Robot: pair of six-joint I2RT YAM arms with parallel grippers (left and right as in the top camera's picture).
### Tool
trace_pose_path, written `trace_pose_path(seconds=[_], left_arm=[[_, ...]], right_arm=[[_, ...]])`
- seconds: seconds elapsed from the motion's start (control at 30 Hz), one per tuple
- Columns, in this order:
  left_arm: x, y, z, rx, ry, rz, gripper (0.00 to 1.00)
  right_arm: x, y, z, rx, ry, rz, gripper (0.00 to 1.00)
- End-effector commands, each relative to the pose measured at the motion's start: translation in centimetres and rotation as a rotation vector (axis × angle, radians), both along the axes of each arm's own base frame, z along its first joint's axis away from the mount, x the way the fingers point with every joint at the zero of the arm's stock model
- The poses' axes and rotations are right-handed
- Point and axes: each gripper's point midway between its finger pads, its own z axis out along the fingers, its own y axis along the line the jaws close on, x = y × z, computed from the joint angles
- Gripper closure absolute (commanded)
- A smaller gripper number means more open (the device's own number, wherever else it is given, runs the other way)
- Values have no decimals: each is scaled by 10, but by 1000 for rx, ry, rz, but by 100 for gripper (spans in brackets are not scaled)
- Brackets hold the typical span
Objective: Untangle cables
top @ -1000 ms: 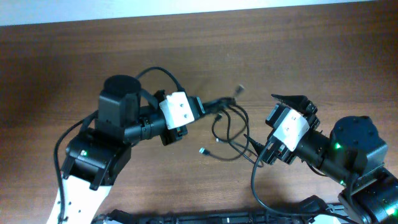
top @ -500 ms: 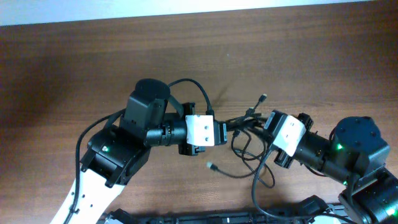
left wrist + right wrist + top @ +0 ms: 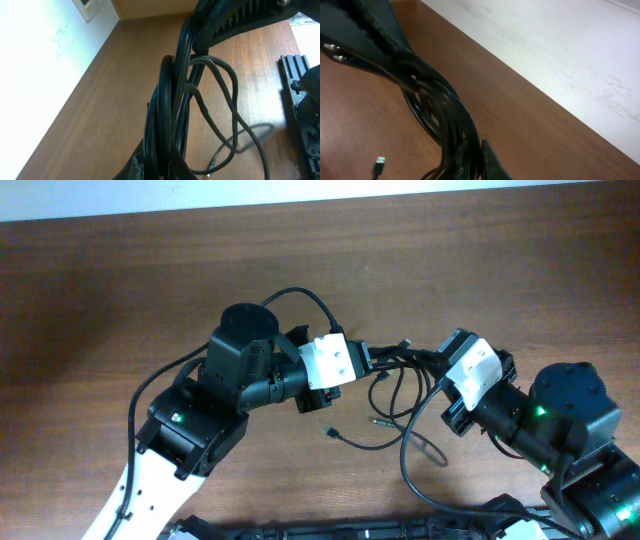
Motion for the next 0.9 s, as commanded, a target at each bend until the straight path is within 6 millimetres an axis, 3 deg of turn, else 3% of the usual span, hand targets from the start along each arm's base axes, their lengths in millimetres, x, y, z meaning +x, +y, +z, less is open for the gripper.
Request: trace_pose_path(seconds=[0.0, 0.07, 0.17, 0.2, 0.27, 0.33, 0.6, 0.63, 0.67, 0.7, 0.73, 0.8, 0.87], left_arm=[[9, 7, 7, -1, -16, 56, 91], [9, 7, 7, -1, -16, 56, 91], [10, 7, 8, -3, -18, 57, 95], [17, 9, 10, -22, 5, 119, 100], [43, 25, 13, -54, 47, 332, 100], [56, 35, 15, -77, 68, 448, 100], [58, 34, 21, -120, 83, 464, 100], [58, 34, 21, -120, 83, 463, 100], [58, 34, 21, -120, 83, 463, 99], [58, 34, 21, -120, 83, 463, 98], [58, 34, 21, -120, 84, 463, 96], [53, 29, 22, -128, 96, 427, 100], [36, 14, 24, -146, 123, 297, 100]], right_arm=[[6, -14, 5, 8, -14, -93, 96], [7, -15, 5, 6, -15, -98, 96], [13, -31, 1, -8, 0, -210, 96], [16, -40, -2, 1, 16, -269, 96], [19, -55, -6, 2, 34, -368, 96], [18, -59, -11, -14, 54, -388, 96], [17, -63, -16, -34, 67, -409, 96], [17, -63, -16, -34, 68, -408, 83], [16, -62, -16, -31, 69, -401, 60], [15, -58, -16, -23, 74, -379, 8], [14, -54, -16, -15, 80, -356, 1], [9, -39, -17, 14, 100, -272, 1], [0, -22, -16, -5, 90, -141, 1]])
